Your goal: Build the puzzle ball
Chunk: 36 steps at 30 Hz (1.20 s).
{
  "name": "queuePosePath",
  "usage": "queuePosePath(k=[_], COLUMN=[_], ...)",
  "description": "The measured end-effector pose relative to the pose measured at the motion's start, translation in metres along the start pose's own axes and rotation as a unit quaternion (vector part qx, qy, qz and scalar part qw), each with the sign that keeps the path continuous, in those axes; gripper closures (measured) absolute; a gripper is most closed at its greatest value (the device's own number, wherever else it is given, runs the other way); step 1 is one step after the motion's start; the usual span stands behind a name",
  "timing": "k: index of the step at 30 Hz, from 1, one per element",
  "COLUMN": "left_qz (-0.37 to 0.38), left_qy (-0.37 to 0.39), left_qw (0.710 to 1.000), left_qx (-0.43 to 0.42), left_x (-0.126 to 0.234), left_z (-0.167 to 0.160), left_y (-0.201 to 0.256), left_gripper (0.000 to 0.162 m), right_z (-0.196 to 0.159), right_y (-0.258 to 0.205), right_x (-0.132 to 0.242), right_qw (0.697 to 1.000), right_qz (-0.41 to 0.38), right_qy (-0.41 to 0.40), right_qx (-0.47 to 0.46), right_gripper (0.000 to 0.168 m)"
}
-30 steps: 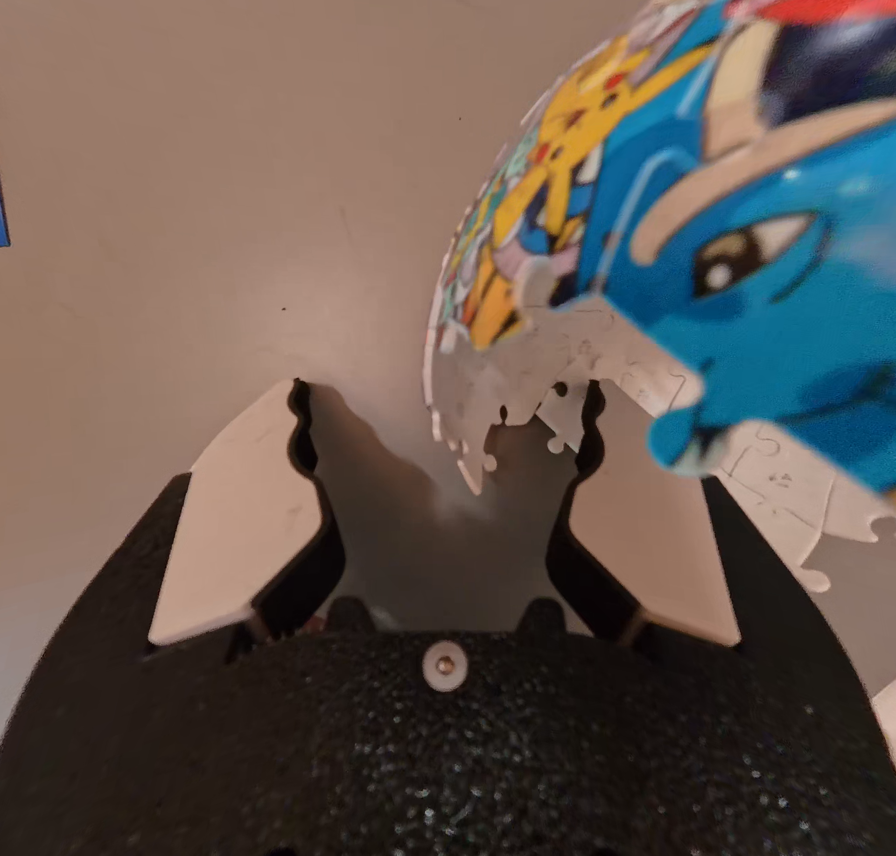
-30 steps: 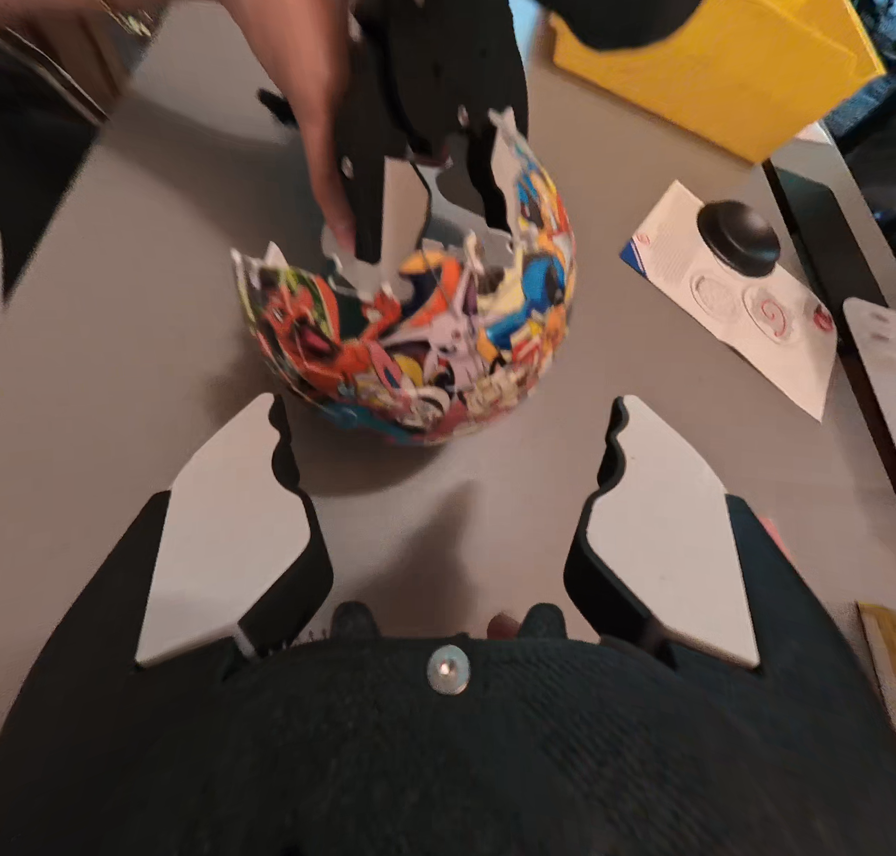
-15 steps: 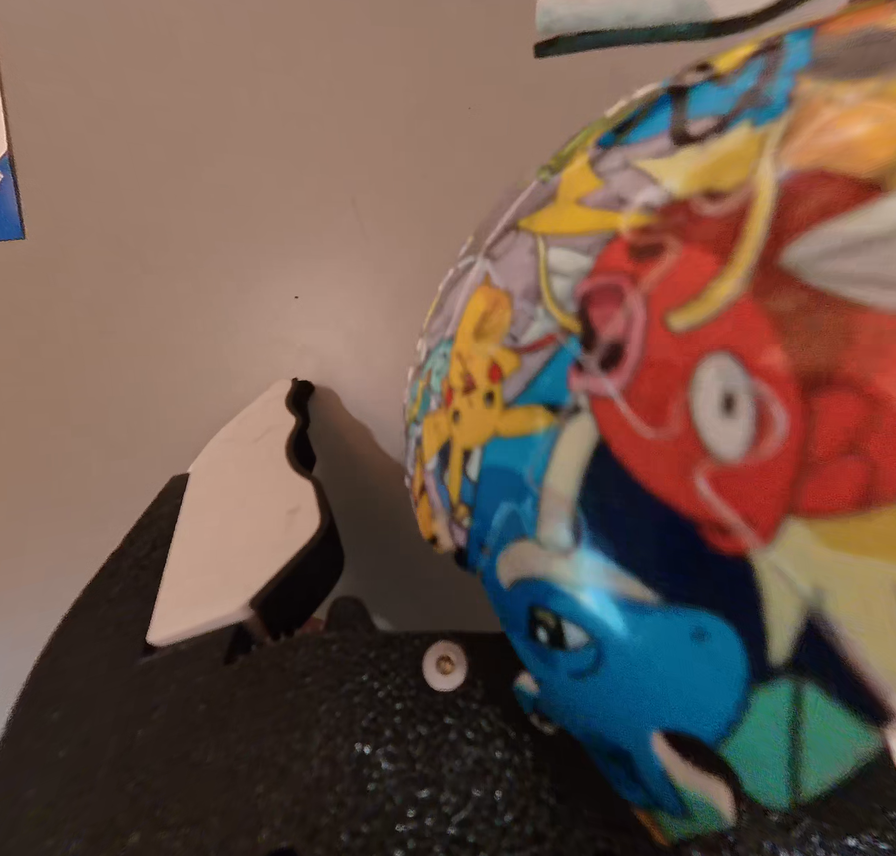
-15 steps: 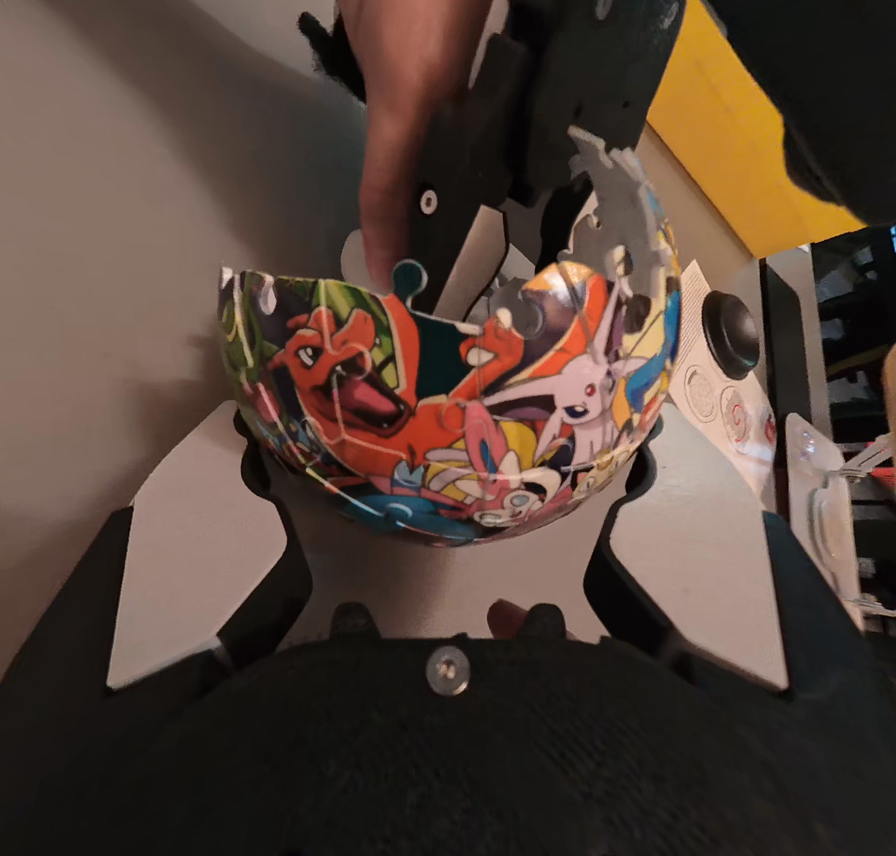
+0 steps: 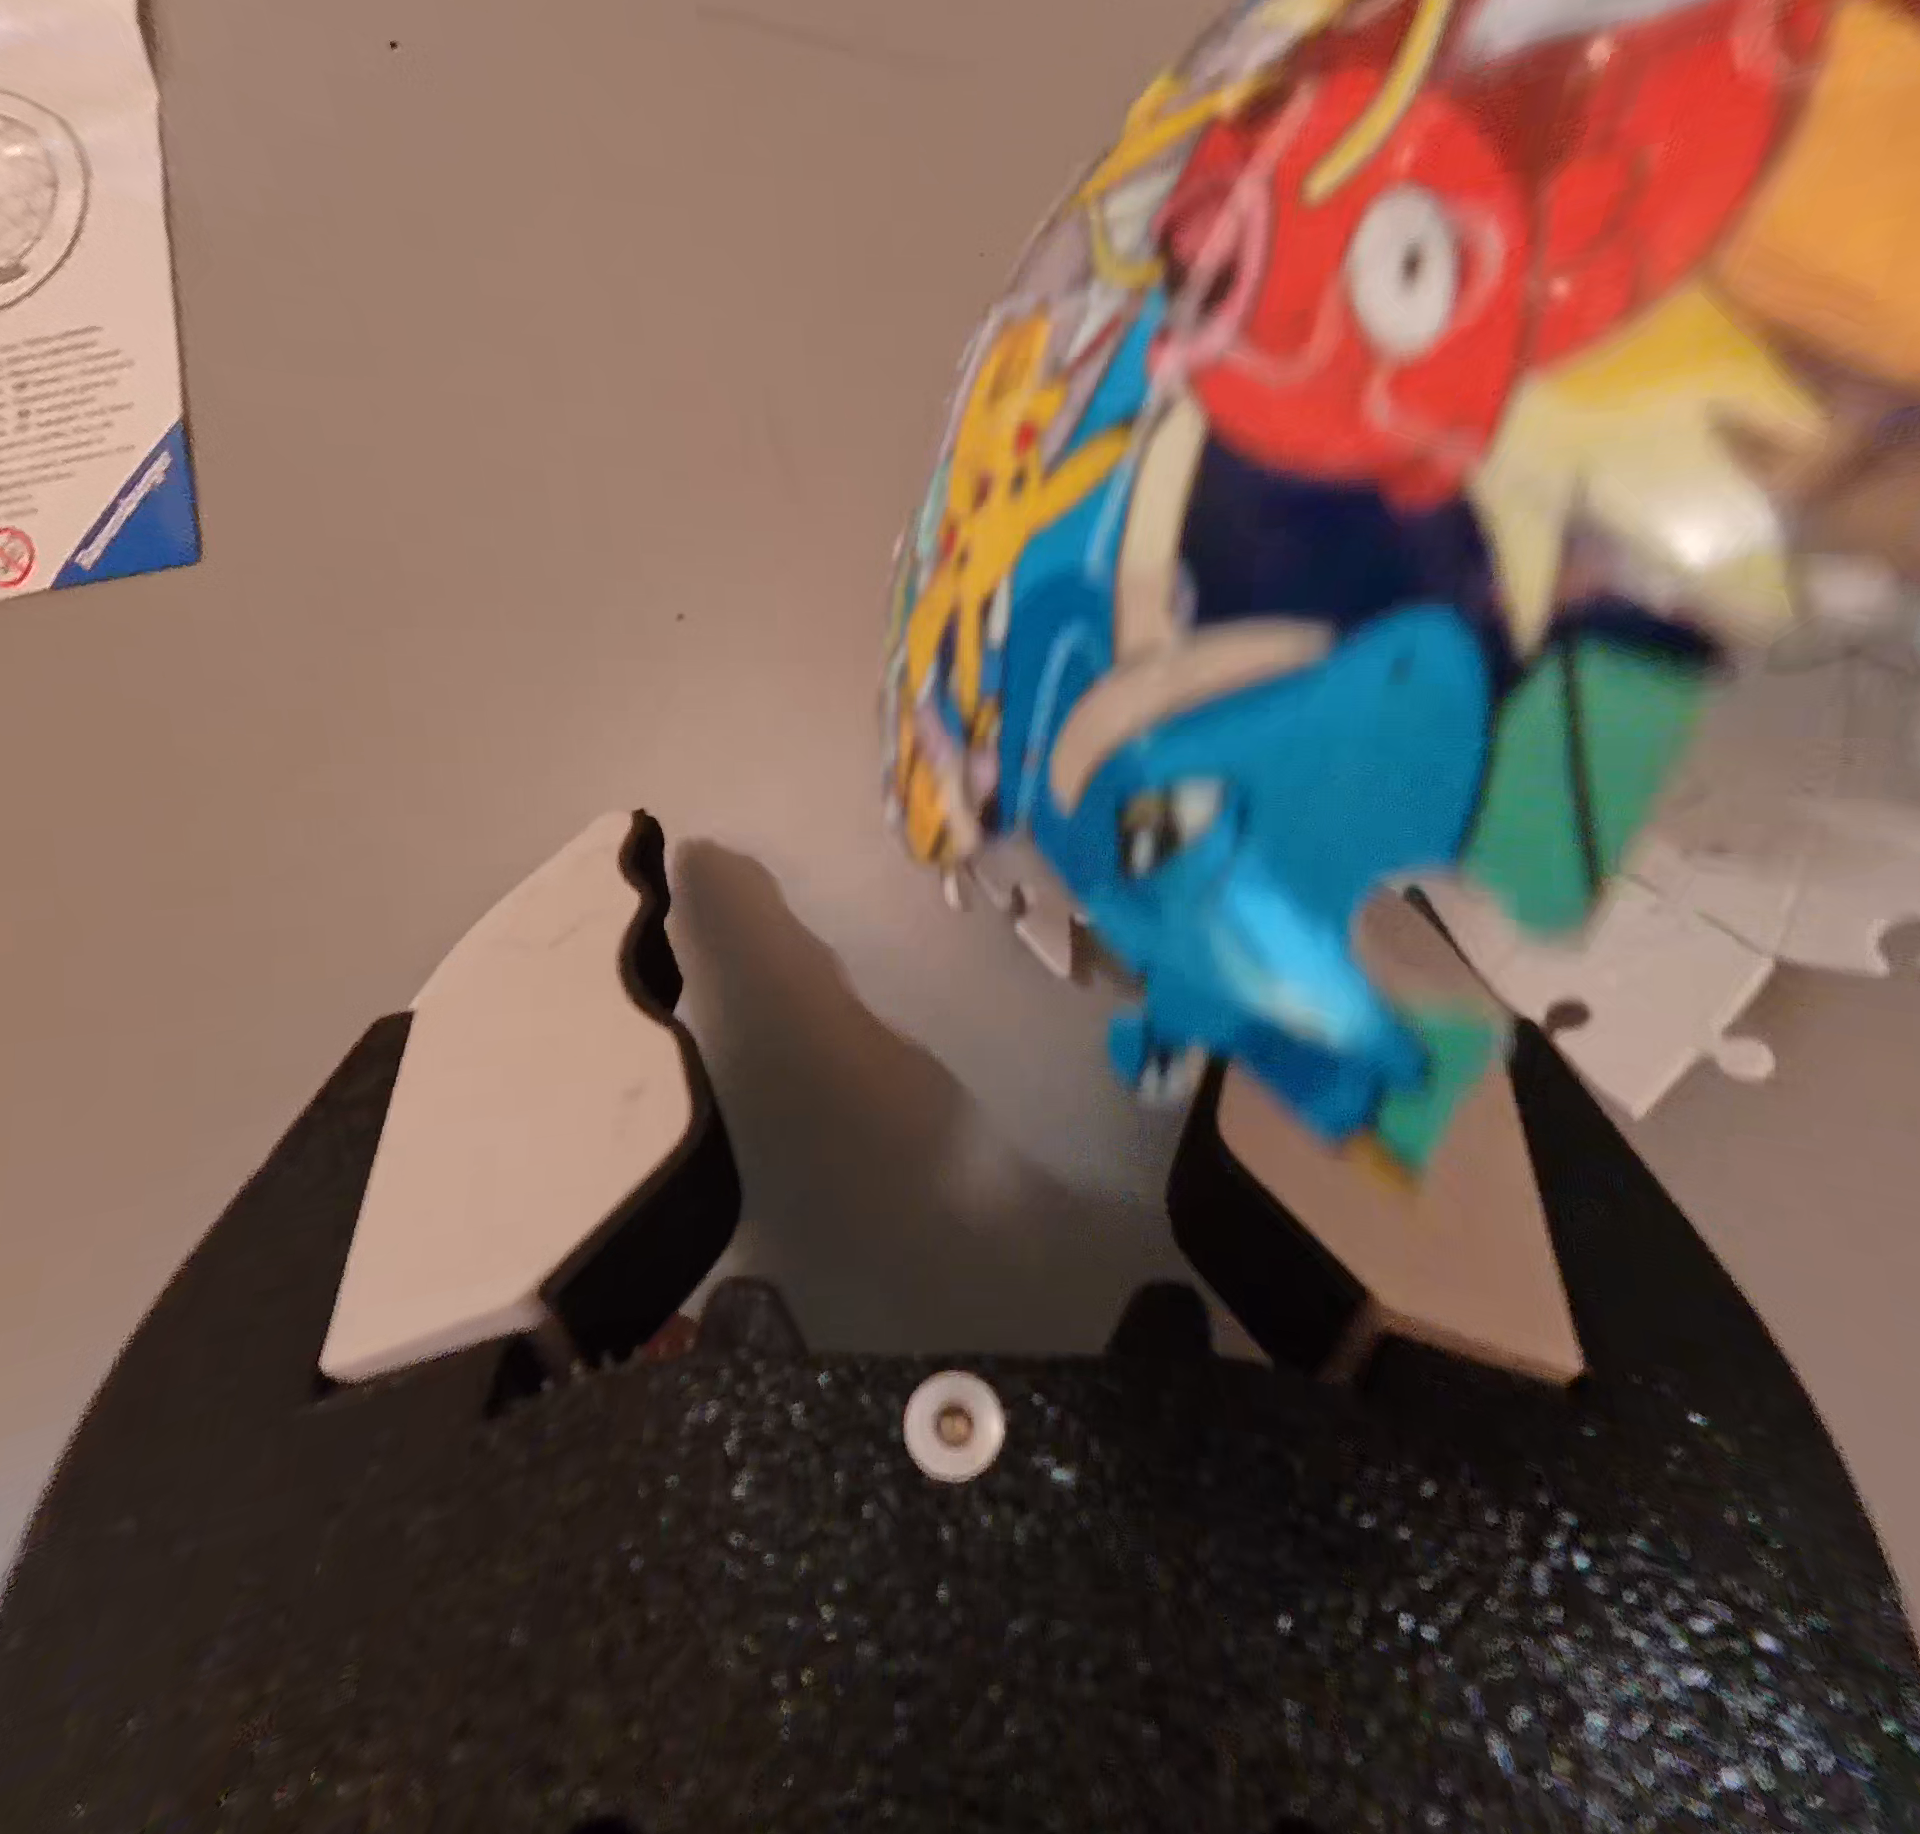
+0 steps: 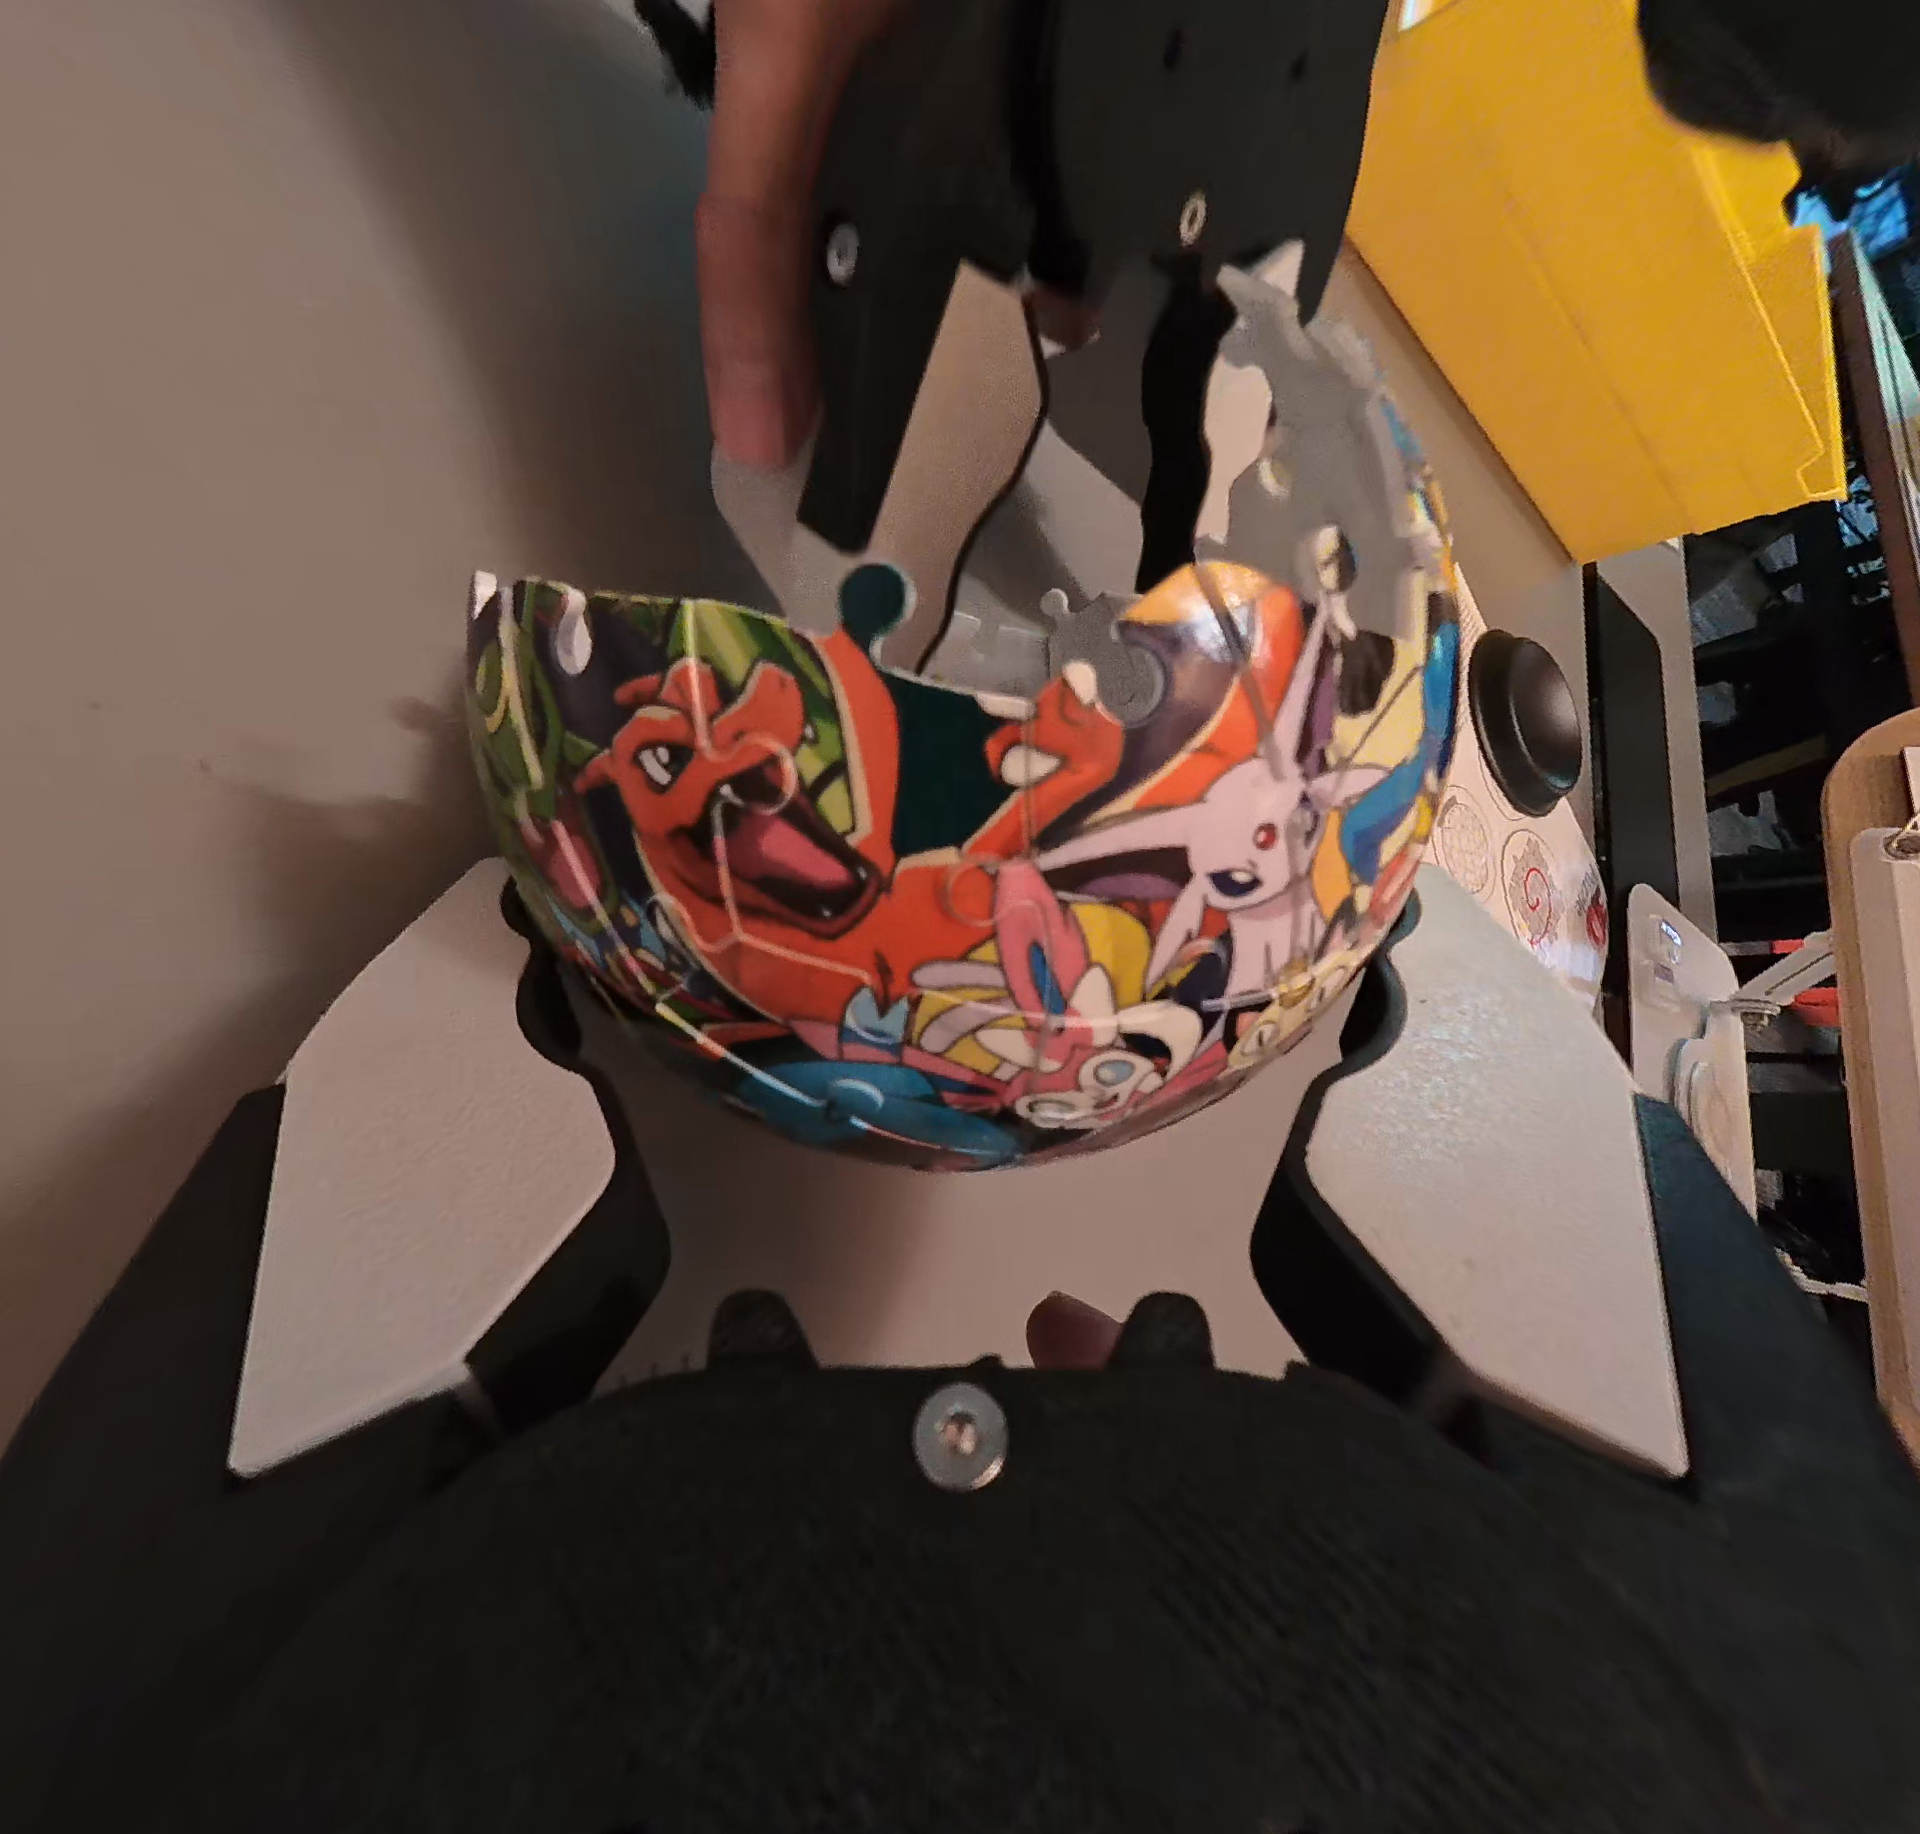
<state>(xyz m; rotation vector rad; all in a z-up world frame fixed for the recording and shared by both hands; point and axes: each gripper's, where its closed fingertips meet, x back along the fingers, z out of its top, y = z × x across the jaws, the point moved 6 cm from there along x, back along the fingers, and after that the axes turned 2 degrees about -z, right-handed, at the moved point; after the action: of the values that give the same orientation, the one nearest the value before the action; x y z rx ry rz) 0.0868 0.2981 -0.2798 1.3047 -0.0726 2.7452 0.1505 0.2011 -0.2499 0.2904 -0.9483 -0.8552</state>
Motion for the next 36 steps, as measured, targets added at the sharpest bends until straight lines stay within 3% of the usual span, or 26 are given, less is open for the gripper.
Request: queuePosePath(k=[1, 7, 19, 23, 27, 36], left_qz=[0.0, 0.022, 0.035, -0.005, 0.033, 0.061], left_qy=[0.005, -0.015, 0.008, 0.04, 0.003, 0.005], left_qw=[1.0, 1.0, 0.999, 0.998, 0.999, 0.998], left_qx=[0.004, 0.005, 0.03, 0.04, 0.017, 0.022], left_x=[0.004, 0.01, 0.008, 0.015, 0.005, 0.004], left_z=[-0.003, -0.019, -0.015, -0.011, -0.016, -0.014], left_y=[-0.001, -0.004, 0.003, 0.016, 0.014, 0.005], left_gripper=[0.058, 0.058, 0.059, 0.058, 0.059, 0.051], right_z=[0.0, 0.001, 0.0, 0.0, 0.001, 0.001], right_y=[0.0, 0.001, 0.001, 0.001, 0.001, 0.001], right_x=[0.0, -0.001, -0.001, -0.001, -0.002, -0.002], right_qw=[1.0, 1.0, 1.0, 1.0, 1.0, 1.0], right_qz=[0.0, 0.001, -0.002, -0.002, -0.003, -0.003], right_qy=[0.0, 0.005, -0.002, 0.0, 0.001, 0.001], right_qx=[0.0, -0.002, 0.001, 0.001, 0.001, 0.001], right_gripper=[0.024, 0.025, 0.025, 0.024, 0.025, 0.025])
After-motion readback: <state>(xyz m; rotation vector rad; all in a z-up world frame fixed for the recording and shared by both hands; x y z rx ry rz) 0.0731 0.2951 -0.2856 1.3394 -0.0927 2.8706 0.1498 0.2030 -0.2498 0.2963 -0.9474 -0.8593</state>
